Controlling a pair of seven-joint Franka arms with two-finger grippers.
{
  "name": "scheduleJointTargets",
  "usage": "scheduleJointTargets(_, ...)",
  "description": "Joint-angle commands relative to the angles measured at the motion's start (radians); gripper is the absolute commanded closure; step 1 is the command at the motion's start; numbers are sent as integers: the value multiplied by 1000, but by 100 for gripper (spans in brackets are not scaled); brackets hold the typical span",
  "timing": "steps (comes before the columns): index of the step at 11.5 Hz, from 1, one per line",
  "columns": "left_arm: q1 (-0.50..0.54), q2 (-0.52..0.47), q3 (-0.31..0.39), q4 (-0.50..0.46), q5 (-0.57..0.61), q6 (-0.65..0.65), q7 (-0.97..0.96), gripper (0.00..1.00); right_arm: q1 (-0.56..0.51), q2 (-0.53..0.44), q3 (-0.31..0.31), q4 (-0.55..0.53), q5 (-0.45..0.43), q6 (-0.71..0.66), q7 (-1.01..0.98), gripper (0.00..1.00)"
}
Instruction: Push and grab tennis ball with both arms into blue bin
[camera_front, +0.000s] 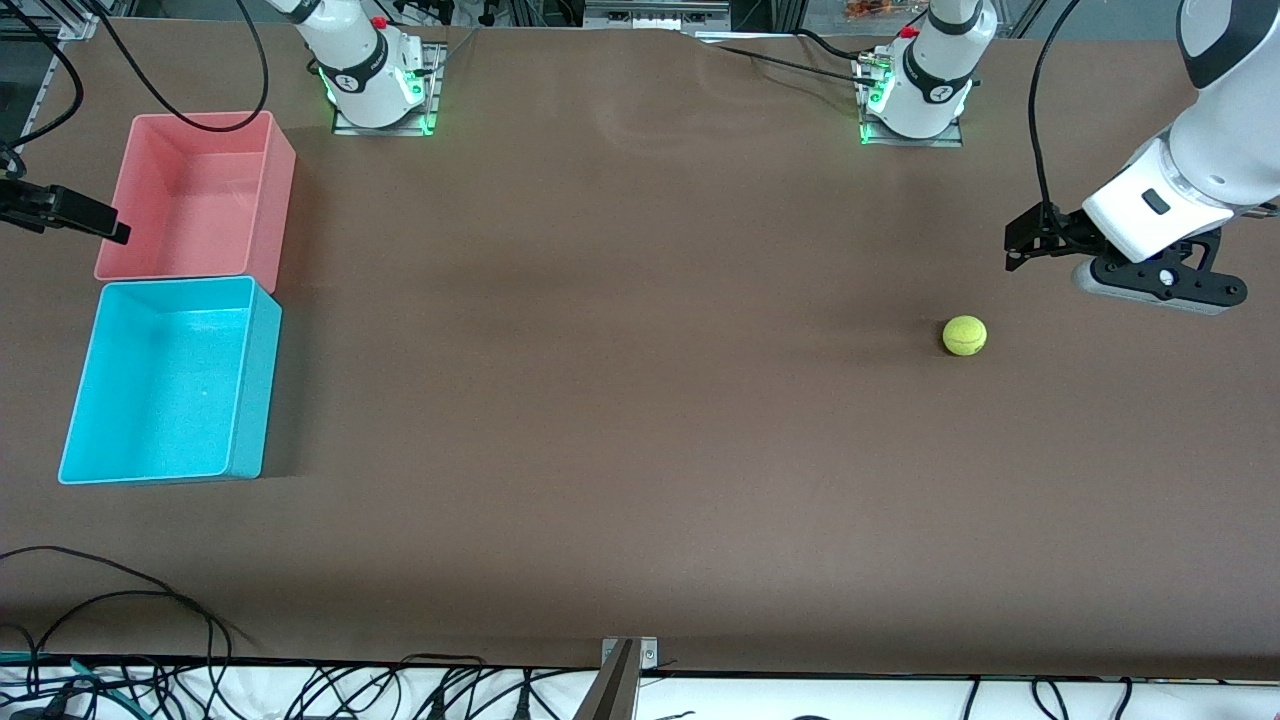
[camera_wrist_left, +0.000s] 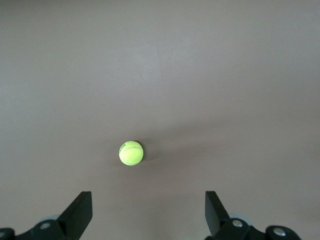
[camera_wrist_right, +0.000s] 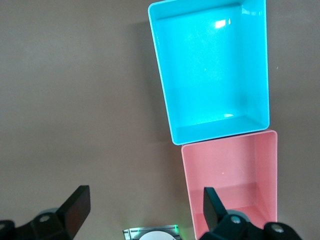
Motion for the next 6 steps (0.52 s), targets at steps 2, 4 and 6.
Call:
scheduleJointTargets(2, 28, -12, -3, 8, -15, -20, 24, 0, -1, 4, 0, 9, 17, -25, 4, 0)
scheduleJointTargets(4, 28, -12, -5, 8, -17, -20, 24, 1, -2, 10, 0, 9, 19, -30, 4, 0)
scheduleJointTargets(6, 28, -12, -6, 8, -17, -20, 22, 1, 2, 12, 1, 7, 17, -18, 1, 0)
